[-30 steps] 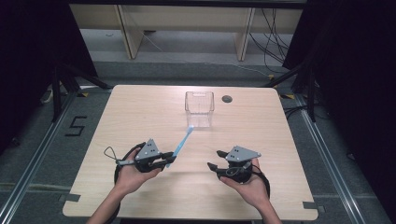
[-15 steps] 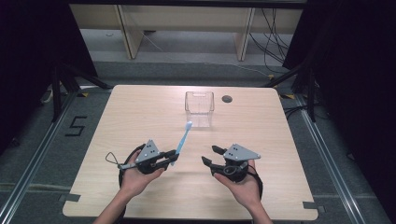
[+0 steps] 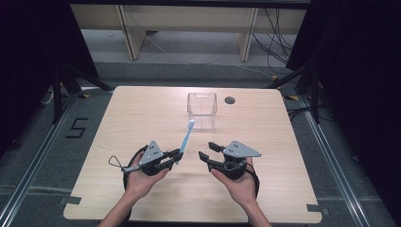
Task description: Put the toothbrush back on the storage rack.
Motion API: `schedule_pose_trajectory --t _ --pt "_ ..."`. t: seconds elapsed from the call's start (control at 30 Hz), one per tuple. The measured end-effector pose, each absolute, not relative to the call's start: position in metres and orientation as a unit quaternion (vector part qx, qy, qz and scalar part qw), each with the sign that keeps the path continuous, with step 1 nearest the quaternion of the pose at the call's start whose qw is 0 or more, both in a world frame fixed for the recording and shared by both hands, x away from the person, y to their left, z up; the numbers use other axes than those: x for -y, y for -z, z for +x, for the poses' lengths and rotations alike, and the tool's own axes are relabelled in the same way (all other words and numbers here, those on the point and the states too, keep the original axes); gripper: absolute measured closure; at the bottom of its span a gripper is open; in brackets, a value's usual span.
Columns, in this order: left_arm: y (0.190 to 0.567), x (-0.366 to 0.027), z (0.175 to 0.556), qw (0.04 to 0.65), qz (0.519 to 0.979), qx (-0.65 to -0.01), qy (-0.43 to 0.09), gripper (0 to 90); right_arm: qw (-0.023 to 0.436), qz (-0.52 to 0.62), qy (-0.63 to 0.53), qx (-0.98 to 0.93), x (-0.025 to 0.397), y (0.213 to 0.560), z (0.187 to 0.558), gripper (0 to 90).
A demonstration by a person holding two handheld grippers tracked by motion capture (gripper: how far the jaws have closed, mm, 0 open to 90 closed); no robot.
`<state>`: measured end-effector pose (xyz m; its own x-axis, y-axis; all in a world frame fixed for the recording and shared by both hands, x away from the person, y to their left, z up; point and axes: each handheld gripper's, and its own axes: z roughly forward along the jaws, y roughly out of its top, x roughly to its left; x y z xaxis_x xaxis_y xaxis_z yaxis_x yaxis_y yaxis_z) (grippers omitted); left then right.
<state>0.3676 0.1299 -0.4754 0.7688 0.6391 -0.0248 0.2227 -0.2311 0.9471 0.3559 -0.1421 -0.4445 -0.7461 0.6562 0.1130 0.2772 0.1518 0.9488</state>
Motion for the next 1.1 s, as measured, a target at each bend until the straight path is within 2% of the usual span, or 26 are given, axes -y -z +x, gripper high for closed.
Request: schedule_pose_trajectory --t 0.3,0.4,0.53,0.57,1.1 --pt "0.475 -0.125 0.369 0.553 0.759 -0.282 -0.195 78.6 0.168 0.316 -0.596 -0.718 0.139 0.433 0.363 56.1" --pt "0.474 -0.124 0.37 0.555 0.757 -0.282 -0.198 78.6 0.156 0.32 -0.607 -0.711 0.136 0.429 0.365 58.4" --pt "0.474 -0.122 0.371 0.563 0.751 -0.281 -0.198 78.6 0.169 0.315 -0.616 -0.703 0.135 0.426 0.369 60.5" --pt "0.474 -0.122 0.371 0.559 0.754 -0.282 -0.2 78.6 0.156 0.324 -0.619 -0.698 0.133 0.425 0.369 61.7" --pt "0.473 -0.112 0.369 0.563 0.753 -0.273 -0.202 78.6 0.145 0.329 -0.621 -0.696 0.12 0.425 0.378 67.3"
